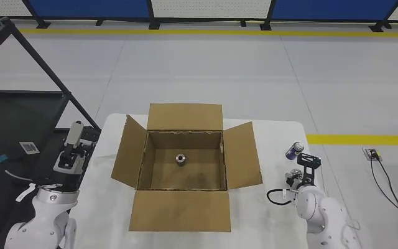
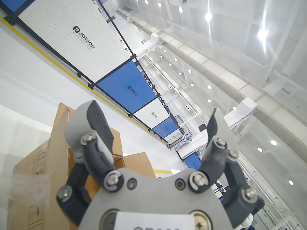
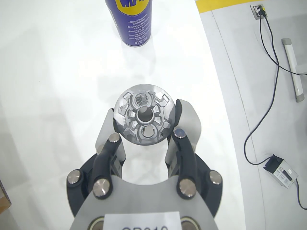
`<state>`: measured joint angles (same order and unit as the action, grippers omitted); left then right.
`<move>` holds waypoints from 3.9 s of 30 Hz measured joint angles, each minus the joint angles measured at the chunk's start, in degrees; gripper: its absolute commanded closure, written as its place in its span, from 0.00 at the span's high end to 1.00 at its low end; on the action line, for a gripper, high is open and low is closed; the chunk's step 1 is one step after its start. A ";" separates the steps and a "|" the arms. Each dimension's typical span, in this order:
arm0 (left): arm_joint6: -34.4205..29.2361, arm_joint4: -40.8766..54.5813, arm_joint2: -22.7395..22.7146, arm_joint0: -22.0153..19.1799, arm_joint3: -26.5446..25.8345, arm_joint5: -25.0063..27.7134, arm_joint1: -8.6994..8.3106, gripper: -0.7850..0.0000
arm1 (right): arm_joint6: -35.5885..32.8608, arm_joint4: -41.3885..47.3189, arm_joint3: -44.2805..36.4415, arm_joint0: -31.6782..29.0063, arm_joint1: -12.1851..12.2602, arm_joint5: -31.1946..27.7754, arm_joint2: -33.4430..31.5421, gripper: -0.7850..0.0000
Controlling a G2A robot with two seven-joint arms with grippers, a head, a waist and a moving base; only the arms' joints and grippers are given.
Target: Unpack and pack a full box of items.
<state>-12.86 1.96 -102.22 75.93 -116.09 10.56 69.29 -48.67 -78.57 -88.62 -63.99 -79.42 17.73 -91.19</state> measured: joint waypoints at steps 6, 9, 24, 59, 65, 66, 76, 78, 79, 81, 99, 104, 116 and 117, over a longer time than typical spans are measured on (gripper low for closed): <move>0.00 0.00 0.00 0.00 0.00 0.00 0.00 1.00 | -0.35 -0.03 1.16 0.63 0.04 0.32 0.38 0.40; 0.00 0.00 0.00 0.00 0.00 0.00 0.00 1.00 | -0.35 0.18 1.28 0.73 0.06 0.40 0.42 0.95; -0.04 0.27 -0.02 0.46 -0.39 0.21 0.00 1.00 | 6.87 5.35 -10.44 -3.44 -0.16 1.10 0.24 1.00; 5.22 6.83 -10.44 9.14 -0.89 4.64 0.28 1.00 | -0.47 3.65 -0.40 24.00 -5.45 -16.64 38.00 1.00; 5.40 6.61 -10.21 9.52 -1.21 4.74 0.36 1.00 | -1.82 9.52 12.41 31.58 -8.09 -17.94 42.89 1.00; 5.43 6.57 -10.18 9.51 -1.19 4.74 0.37 1.00 | -1.40 10.59 14.70 32.63 -8.60 -18.06 43.66 1.00; 5.92 6.68 -9.90 9.52 -0.81 5.07 0.49 1.00 | 3.29 17.64 29.77 37.81 -12.62 -19.21 48.83 1.00; 5.98 6.67 -9.97 9.59 -0.84 5.11 0.51 1.00 | 4.71 18.95 33.02 38.92 -13.66 -18.79 49.79 1.00; 6.02 6.68 -10.00 9.62 -0.85 5.11 0.52 1.00 | 5.52 19.31 34.39 39.37 -14.12 -18.21 50.21 1.00; 6.06 6.66 -10.05 9.71 -0.86 5.08 0.54 1.00 | 7.29 20.56 37.29 40.32 -15.21 -17.60 51.04 1.00; 5.72 6.89 -10.65 10.35 -0.67 5.13 0.67 1.00 | 14.56 26.28 58.56 47.43 -23.43 -17.25 55.31 0.60; 5.68 6.82 -10.69 10.32 -0.63 5.26 0.70 1.00 | 15.47 27.06 62.22 48.59 -24.89 -17.99 55.42 0.46; 5.96 6.70 -10.81 10.38 -0.58 5.36 0.80 1.00 | 17.72 27.49 66.95 50.63 -26.79 -21.67 54.90 0.00; 5.95 6.69 -10.81 10.36 -0.58 5.36 0.81 1.00 | 17.91 27.50 66.90 50.81 -26.75 -22.56 54.70 0.00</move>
<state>-6.91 8.66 -113.03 86.30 -116.67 15.92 70.10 -30.77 -51.07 -21.72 -13.18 -106.17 -4.83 -36.49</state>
